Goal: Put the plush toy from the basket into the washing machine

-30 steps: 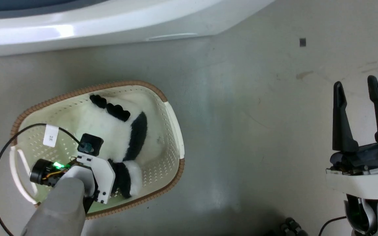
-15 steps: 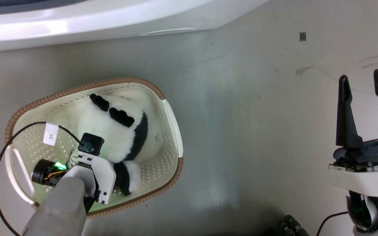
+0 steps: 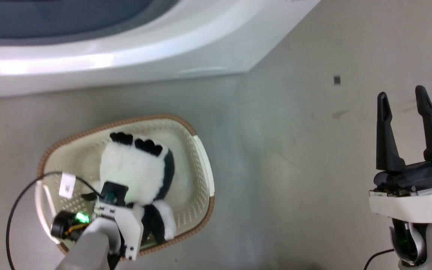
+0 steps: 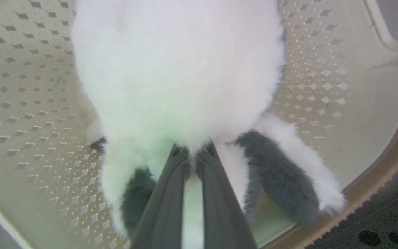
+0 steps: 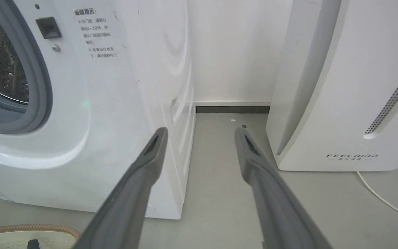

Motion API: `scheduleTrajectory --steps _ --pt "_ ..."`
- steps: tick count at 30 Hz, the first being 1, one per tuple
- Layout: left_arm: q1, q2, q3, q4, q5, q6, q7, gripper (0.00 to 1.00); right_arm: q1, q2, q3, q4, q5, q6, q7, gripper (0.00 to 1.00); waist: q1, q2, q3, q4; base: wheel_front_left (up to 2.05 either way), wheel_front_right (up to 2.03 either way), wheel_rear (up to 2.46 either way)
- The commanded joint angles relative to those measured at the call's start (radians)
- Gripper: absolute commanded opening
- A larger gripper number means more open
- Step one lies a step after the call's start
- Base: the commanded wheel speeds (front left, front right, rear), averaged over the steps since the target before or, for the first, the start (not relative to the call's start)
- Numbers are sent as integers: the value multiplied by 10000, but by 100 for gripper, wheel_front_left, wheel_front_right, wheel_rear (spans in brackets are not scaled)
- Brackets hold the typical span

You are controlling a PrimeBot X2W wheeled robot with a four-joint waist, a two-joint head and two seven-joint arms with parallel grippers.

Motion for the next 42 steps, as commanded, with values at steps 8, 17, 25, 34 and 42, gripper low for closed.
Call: scheduleTrajectory --steps 8,17,25,34,42 --pt "886 -99 9 -450 -195 -26 -354 0 315 7 33 314 -67 -9 -45 100 0 0 -1684 310 0 0 0" --pt "2400 11 520 -3294 -155 361 -367 0 902 7 -146 584 -100 -9 -45 100 0 0 -3121 789 0 0 0" --pt "3601 86 1035 -5488 240 669 -368 0 1310 7 -64 716 -169 -9 -45 100 0 0 -3930 1108 0 0 0" --pt "4779 141 1855 -8221 903 1043 -369 0 1692 7 -57 785 -190 -9 -46 100 0 0 -4649 1231 0 0 0" --pt "5274 148 2612 -10421 1398 1129 -369 0 1864 7 11 650 -134 -9 -46 100 0 0 -4972 1104 0 0 0"
